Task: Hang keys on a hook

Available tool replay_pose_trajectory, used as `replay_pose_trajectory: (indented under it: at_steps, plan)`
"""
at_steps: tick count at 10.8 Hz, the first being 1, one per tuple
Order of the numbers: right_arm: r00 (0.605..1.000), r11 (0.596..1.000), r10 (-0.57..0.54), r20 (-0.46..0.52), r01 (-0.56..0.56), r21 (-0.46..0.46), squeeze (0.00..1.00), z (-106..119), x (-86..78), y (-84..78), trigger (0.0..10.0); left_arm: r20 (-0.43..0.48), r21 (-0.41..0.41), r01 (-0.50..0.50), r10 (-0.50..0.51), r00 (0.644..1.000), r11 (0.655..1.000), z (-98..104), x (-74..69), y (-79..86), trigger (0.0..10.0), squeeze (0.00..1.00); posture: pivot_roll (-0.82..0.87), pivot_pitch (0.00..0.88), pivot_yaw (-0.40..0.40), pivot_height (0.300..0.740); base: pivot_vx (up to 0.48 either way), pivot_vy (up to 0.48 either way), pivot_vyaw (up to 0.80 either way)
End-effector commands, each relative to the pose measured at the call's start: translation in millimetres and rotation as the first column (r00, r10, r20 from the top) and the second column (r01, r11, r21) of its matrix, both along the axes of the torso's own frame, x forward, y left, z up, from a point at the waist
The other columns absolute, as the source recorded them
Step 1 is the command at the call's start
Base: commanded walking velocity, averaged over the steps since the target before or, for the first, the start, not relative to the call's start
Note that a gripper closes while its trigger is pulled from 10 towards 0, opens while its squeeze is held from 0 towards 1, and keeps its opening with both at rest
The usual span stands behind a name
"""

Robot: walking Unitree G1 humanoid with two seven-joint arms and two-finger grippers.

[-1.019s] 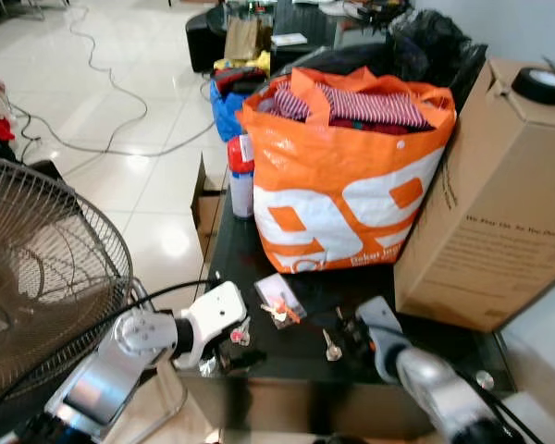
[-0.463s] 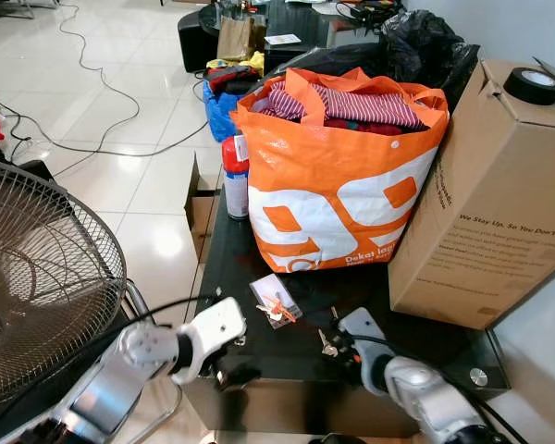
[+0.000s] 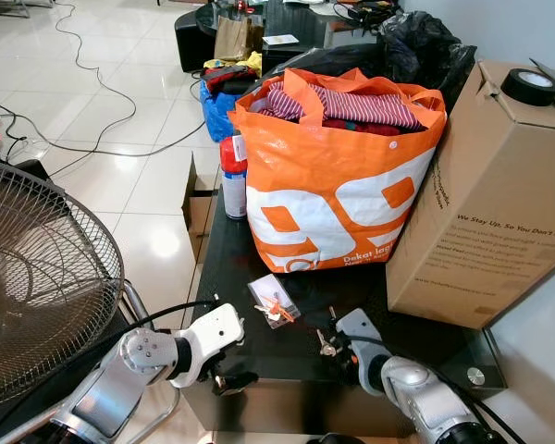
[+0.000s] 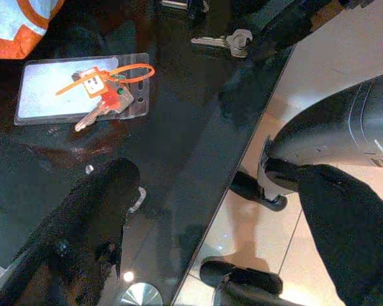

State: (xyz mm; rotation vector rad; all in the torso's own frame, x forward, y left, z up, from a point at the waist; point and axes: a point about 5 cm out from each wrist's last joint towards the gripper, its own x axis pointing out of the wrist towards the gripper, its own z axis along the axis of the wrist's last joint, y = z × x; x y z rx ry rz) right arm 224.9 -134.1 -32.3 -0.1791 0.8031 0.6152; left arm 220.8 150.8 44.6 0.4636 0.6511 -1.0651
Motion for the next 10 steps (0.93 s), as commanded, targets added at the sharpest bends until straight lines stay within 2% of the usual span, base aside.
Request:
replay_pose_trajectory:
  at_steps: [1, 2, 5, 7, 10]
  plan:
    - [1.000, 1.000, 0.011, 0.004, -0.011, -0.019, 0.00, -0.1, 2.1, -0.9, 1.8, 0.015, 0.009, 0.011, -0.012, 1.000, 1.000, 1.2, 2.6, -1.3, 10.0, 0.00, -0.14, 0.000, -0.044, 0.740, 0.000, 0.000, 0.00]
    - [1.000, 0.999, 0.021, -0.002, -0.021, -0.026, 0.00, -1.4, 1.9, -0.2, 1.0, 0.015, 0.007, 0.012, -0.012, 1.000, 1.000, 1.3, 2.8, -1.5, 10.0, 0.00, -0.14, 0.000, -0.045, 0.740, 0.000, 0.000, 0.00]
    - [0.999, 0.999, 0.037, -0.007, -0.037, -0.033, 0.00, -3.8, 2.6, 4.6, 0.8, 0.017, 0.004, 0.011, -0.011, 1.000, 1.000, 1.7, 3.0, -1.7, 10.0, 0.00, -0.13, 0.000, -0.048, 0.740, 0.000, 0.000, 0.00]
    - [0.999, 0.999, 0.040, -0.007, -0.040, -0.030, 0.00, -4.3, 3.1, 5.8, 0.0, 0.017, 0.003, 0.012, -0.012, 1.000, 1.000, 2.1, 3.1, -2.1, 10.0, 0.00, -0.13, 0.000, -0.048, 0.740, 0.000, 0.000, 0.00]
    - [0.999, 0.999, 0.039, -0.007, -0.039, -0.029, 0.00, -5.0, 2.8, 4.9, 0.0, 0.019, 0.002, 0.015, -0.015, 1.000, 1.000, 2.7, 3.5, -3.4, 10.0, 0.00, -0.14, 0.000, -0.046, 0.740, 0.000, 0.000, 0.00]
